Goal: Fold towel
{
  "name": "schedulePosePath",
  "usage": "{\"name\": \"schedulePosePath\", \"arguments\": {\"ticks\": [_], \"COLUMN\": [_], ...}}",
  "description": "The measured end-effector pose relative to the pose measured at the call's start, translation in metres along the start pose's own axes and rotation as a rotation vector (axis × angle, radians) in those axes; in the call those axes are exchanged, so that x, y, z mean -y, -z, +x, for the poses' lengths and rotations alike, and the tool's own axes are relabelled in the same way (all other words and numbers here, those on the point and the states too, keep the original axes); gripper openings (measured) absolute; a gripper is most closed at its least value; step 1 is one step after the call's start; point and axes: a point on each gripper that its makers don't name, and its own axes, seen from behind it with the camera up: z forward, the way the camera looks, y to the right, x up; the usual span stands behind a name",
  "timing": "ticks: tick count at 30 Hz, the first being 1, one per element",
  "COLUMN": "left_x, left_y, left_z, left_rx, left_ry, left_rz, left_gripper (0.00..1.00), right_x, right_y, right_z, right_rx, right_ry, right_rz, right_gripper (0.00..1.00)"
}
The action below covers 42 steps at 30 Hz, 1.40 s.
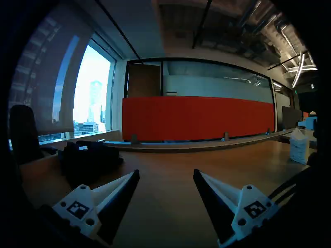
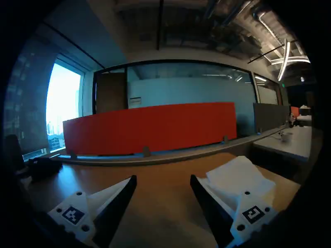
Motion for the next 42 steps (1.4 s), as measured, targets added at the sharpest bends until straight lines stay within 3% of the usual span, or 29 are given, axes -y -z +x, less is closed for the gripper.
{"name": "schedulePosePath", "arguments": {"ticks": [9,21,30,42], "left_x": [0.000,0.000,0.000,0.000], "left_y": [0.000,0.000,0.000,0.000], "left_z": [-0.001,-0.001,-0.001,-0.001], "left_rx": [0.000,0.000,0.000,-0.001], "left_ry": [0.000,0.000,0.000,0.000], "left_rz": [0.000,0.000,0.000,0.000], "left_gripper": [0.97,0.97,0.97,0.96], "right_x": [-0.006,-0.006,-0.008,0.000], "right_y": [0.004,0.004,0.006,0.010], "right_z": [-0.032,-0.051,-0.054,-0.051], "right_rx": [0.012,-0.012,-0.031,-0.032], "right_ry": [0.026,0.041,0.091,0.102], "right_rz": [0.008,0.035,0.037,0.041], "right_gripper": [1.00,1.00,1.00,1.00]}}
